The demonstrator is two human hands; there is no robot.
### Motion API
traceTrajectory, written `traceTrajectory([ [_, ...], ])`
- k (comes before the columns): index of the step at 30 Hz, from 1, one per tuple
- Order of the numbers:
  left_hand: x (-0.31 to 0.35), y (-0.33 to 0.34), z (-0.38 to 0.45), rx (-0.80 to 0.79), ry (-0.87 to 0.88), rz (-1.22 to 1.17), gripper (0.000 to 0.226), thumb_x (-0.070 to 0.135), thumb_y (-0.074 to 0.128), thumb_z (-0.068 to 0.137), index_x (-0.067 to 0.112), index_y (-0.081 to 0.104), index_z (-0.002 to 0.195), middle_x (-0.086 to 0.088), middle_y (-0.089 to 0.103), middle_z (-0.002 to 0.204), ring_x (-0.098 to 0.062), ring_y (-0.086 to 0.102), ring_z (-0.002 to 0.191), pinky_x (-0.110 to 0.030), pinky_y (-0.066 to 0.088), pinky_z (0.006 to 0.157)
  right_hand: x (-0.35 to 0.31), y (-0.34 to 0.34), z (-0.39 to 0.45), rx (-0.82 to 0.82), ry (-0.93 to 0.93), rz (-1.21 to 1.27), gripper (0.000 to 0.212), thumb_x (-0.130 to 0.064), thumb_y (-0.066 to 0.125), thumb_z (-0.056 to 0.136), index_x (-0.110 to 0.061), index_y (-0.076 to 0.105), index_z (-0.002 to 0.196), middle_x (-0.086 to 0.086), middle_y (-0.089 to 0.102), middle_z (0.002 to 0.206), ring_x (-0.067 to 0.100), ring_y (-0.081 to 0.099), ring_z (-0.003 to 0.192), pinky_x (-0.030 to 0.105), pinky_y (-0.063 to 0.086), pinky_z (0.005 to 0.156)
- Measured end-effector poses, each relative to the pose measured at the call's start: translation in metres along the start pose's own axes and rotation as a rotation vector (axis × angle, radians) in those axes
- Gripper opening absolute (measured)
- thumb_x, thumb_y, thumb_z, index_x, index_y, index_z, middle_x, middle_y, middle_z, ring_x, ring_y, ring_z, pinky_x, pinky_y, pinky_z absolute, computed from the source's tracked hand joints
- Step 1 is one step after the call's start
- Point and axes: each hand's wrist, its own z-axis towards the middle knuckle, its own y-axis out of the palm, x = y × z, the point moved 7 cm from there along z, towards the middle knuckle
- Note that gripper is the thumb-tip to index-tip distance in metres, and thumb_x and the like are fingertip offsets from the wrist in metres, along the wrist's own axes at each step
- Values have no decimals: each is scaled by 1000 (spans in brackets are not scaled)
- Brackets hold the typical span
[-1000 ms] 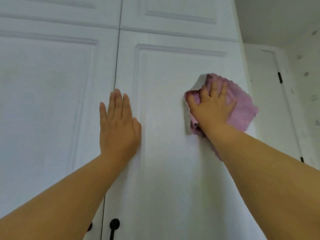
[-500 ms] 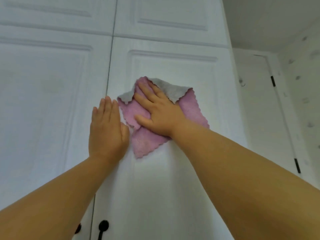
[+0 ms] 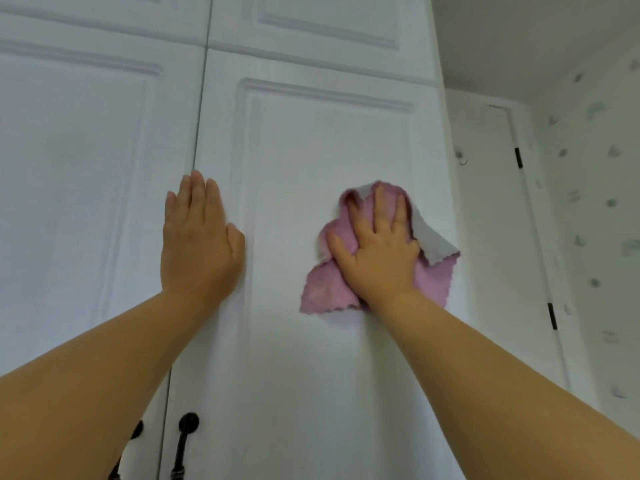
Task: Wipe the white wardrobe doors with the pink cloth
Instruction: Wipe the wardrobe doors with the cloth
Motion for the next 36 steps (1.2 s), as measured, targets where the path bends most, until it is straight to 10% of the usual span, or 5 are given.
traceTrajectory([
  [3, -1, -1, 0, -3, 5, -14, 71, 27, 24, 90, -6, 24, 153, -24, 19, 162, -33, 12, 153, -41, 0, 126, -38, 9, -18, -41, -365, 14, 68, -69, 29, 90, -39, 40, 150, 0, 8, 169, 32, 4, 155, 52, 42, 103],
  [6, -2, -2, -3, -10, 10, -3, 71, 28, 22, 91, -6, 23, 153, -25, 18, 162, -33, 11, 153, -43, 1, 126, -30, 11, -24, -148, -671, 69, 67, -64, 39, 95, -40, 27, 156, -6, 5, 169, 22, 1, 155, 49, 35, 114],
  [16, 5, 3, -2, -9, 8, -38, 71, 26, 22, 91, -8, 20, 153, -25, 15, 162, -32, 10, 153, -34, -9, 124, 19, -8, 29, 20, 33, 66, 70, -69, 22, 93, -44, 10, 158, -2, -9, 169, 29, -9, 154, 56, 27, 112],
  [26, -14, -7, -4, -88, 178, -19, 68, 34, 12, 95, 10, 10, 159, -6, 5, 167, -13, -2, 153, -26, -14, 121, -154, -5, 109, -36, -162, 136, 62, -51, 34, 99, -38, 19, 158, -2, -9, 169, 29, -14, 154, 51, 19, 119],
  [36, -22, -14, -6, -72, 175, -258, 68, 27, 17, 93, 1, 19, 155, -17, 15, 164, -24, 10, 153, -24, -10, 122, -155, 15, 7, 83, -270, 110, 61, -40, 32, 98, -30, 27, 158, 4, -4, 169, 23, -5, 155, 40, 37, 110],
])
